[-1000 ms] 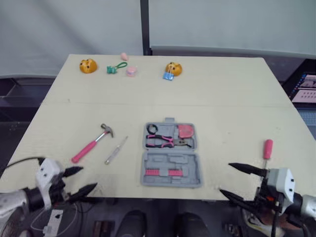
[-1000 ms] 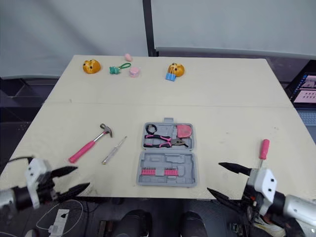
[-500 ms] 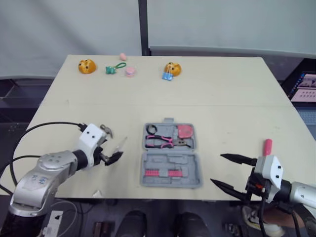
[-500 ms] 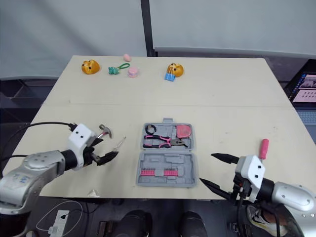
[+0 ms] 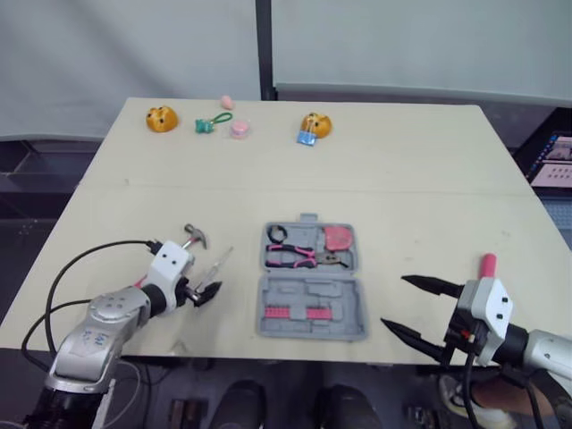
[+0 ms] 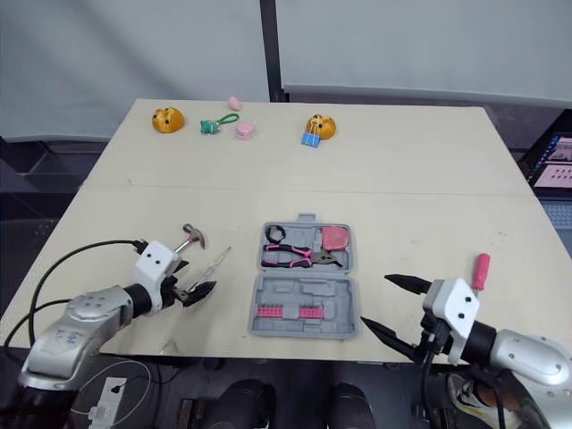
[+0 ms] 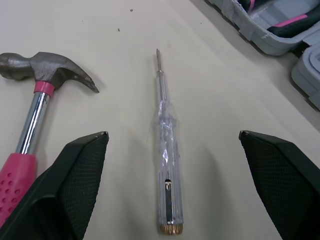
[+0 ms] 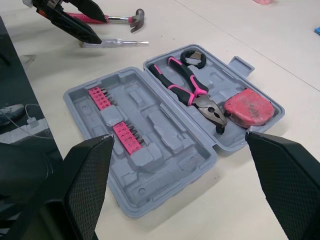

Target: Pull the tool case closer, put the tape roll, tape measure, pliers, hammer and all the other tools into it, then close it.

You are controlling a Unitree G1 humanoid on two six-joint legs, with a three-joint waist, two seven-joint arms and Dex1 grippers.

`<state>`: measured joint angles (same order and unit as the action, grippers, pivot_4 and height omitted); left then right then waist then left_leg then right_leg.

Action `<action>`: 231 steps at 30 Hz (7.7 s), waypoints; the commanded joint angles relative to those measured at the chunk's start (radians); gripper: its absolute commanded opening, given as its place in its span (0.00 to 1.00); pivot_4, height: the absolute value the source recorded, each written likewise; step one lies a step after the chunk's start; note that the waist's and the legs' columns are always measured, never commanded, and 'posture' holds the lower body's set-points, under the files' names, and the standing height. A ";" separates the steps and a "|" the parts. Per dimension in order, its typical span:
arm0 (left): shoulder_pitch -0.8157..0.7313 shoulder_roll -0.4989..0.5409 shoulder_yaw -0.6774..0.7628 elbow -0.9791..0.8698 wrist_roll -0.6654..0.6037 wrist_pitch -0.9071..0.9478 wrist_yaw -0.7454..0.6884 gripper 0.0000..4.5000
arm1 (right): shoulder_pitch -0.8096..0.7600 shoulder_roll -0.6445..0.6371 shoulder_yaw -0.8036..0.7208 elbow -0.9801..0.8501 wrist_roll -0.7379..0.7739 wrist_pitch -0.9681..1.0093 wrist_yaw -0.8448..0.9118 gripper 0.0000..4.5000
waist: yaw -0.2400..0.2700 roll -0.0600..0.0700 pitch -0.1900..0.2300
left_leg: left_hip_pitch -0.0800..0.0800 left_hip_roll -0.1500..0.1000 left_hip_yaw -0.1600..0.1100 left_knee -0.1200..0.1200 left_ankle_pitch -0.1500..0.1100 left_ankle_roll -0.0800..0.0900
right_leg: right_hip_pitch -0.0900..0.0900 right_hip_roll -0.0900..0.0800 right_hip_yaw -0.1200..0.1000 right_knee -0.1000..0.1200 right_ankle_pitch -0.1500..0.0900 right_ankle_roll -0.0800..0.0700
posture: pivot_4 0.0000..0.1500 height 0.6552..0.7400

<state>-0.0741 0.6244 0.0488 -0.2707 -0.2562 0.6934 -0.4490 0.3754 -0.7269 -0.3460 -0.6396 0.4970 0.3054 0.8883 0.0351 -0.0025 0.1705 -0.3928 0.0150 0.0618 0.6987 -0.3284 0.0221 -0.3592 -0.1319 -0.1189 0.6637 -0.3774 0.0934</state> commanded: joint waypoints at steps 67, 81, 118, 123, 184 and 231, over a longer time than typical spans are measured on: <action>-0.546 0.159 -0.396 0.112 0.078 -0.043 -0.662 0.01 | 0.203 0.057 -0.136 0.064 -0.013 -0.207 0.089 1.00 | 0.002 -0.001 0.002 | -0.001 0.000 0.001 0.000 0.001 0.000 | 0.000 0.001 0.000 0.000 0.000 0.001 | 1.00 0.15; -0.779 -0.028 -0.623 0.260 0.245 -0.045 -0.700 0.01 | 0.228 0.086 -0.108 0.057 -0.044 -0.239 0.065 1.00 | -0.001 -0.001 0.003 | 0.000 0.000 0.001 0.000 0.002 0.000 | 0.000 0.002 0.000 0.000 0.000 0.001 | 1.00 0.15; -0.747 -0.238 -0.662 0.487 0.418 -0.158 -0.634 0.01 | 0.276 0.110 -0.133 0.024 -0.065 -0.237 0.023 1.00 | 0.002 -0.001 0.003 | -0.001 -0.001 0.001 0.001 0.002 0.001 | 0.000 0.001 -0.001 0.001 0.000 0.001 | 1.00 0.15; -0.757 -0.252 -0.653 0.511 0.426 -0.170 -0.627 0.01 | 0.280 0.109 -0.133 0.022 -0.063 -0.236 0.019 1.00 | 0.008 -0.001 0.003 | -0.001 -0.001 0.001 0.001 0.002 0.001 | 0.000 0.001 -0.001 0.001 0.000 0.001 | 1.00 0.15; -0.936 -0.284 -0.737 0.590 0.543 -0.212 -0.783 0.01 | 0.268 0.106 -0.129 0.002 -0.058 -0.200 0.004 1.00 | 0.013 -0.001 0.003 | -0.001 -0.001 0.001 0.002 0.002 0.001 | -0.001 0.001 -0.001 0.003 0.000 0.001 | 1.00 0.15; -0.950 -0.288 -0.710 0.493 0.553 0.011 -0.873 0.99 | 0.245 0.096 -0.131 0.001 -0.057 -0.178 -0.002 1.00 | 0.012 -0.001 0.003 | -0.001 -0.001 0.001 0.003 0.002 0.001 | -0.001 0.001 0.000 0.005 0.000 0.001 | 1.00 0.15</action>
<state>-0.9978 0.3216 -0.6855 0.2856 0.3119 0.6660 -1.2933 0.6202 -0.6239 -0.4457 -0.6222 0.4220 0.1331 0.8889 0.0472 -0.0039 0.1732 -0.3937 0.0138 0.0625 0.7015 -0.3263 0.0229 -0.3601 -0.1313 -0.1193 0.6686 -0.3775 0.0944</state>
